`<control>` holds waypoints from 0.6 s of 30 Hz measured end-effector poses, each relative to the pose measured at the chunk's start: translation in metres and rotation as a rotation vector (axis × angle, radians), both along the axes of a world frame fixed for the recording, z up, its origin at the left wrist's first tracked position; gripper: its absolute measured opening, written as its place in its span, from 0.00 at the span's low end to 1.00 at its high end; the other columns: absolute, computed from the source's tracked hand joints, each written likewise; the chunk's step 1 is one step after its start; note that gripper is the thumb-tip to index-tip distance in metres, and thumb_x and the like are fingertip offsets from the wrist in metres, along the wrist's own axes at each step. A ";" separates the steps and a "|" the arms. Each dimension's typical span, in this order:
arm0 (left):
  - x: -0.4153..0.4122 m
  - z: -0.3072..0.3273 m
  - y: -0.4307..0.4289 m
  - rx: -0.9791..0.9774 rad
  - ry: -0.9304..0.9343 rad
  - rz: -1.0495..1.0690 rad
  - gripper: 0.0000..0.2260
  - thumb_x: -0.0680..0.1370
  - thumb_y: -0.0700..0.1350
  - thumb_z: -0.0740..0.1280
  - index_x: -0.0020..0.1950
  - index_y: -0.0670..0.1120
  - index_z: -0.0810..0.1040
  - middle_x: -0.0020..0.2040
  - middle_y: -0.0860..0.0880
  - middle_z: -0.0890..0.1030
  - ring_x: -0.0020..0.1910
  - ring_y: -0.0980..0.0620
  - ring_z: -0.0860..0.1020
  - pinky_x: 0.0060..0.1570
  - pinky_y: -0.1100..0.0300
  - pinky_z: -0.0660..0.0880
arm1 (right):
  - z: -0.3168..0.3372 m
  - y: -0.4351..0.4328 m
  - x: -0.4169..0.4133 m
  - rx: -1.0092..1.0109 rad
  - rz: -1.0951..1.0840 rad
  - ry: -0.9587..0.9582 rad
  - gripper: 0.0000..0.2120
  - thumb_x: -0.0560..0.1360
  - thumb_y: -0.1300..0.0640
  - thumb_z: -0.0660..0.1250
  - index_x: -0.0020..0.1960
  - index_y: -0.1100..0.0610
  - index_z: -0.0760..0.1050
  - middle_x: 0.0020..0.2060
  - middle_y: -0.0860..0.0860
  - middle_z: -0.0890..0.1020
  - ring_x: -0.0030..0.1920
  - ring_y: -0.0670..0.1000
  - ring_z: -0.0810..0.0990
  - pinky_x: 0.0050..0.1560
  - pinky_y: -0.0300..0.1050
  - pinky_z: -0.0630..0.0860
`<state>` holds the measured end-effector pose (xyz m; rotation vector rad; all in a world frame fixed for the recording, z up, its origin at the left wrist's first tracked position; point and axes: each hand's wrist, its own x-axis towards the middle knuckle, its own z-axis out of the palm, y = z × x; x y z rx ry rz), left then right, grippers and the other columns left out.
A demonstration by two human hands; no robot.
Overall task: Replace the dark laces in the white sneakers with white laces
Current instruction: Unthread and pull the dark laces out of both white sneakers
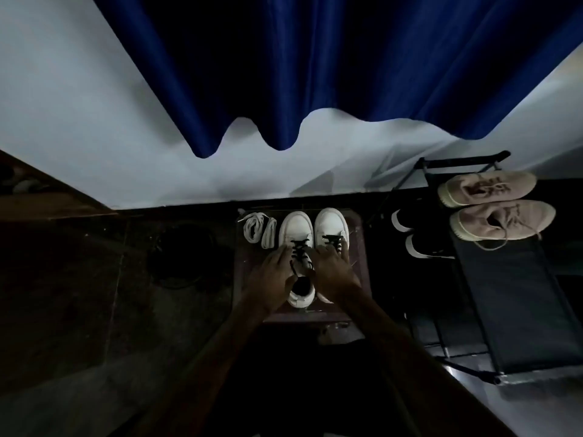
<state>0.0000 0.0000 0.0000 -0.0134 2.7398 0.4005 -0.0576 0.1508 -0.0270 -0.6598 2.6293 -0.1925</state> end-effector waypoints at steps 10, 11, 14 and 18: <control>0.006 -0.088 -0.005 0.434 0.226 0.111 0.25 0.72 0.38 0.70 0.68 0.44 0.71 0.65 0.49 0.72 0.63 0.50 0.74 0.60 0.70 0.65 | -0.040 0.015 -0.016 -0.183 0.075 0.000 0.22 0.72 0.48 0.72 0.63 0.50 0.73 0.53 0.46 0.82 0.61 0.49 0.77 0.74 0.61 0.40; 0.005 -0.089 -0.006 0.453 0.257 0.119 0.24 0.71 0.37 0.71 0.67 0.45 0.72 0.63 0.50 0.73 0.60 0.53 0.74 0.57 0.75 0.63 | -0.040 0.016 -0.016 -0.209 0.070 0.017 0.21 0.71 0.48 0.73 0.61 0.52 0.75 0.51 0.46 0.83 0.60 0.48 0.78 0.75 0.60 0.42; 0.006 -0.099 -0.008 0.496 0.363 0.149 0.24 0.68 0.38 0.73 0.63 0.49 0.75 0.56 0.58 0.74 0.51 0.67 0.73 0.49 0.82 0.63 | -0.047 0.016 -0.017 -0.273 0.055 0.059 0.20 0.69 0.48 0.75 0.58 0.52 0.77 0.49 0.45 0.84 0.58 0.46 0.79 0.75 0.58 0.41; 0.020 -0.117 -0.010 0.595 0.450 0.166 0.24 0.67 0.41 0.74 0.59 0.57 0.73 0.53 0.62 0.76 0.50 0.65 0.77 0.45 0.73 0.73 | -0.056 0.020 -0.012 -0.268 0.104 0.131 0.22 0.68 0.44 0.75 0.60 0.48 0.78 0.48 0.43 0.84 0.58 0.43 0.78 0.75 0.57 0.38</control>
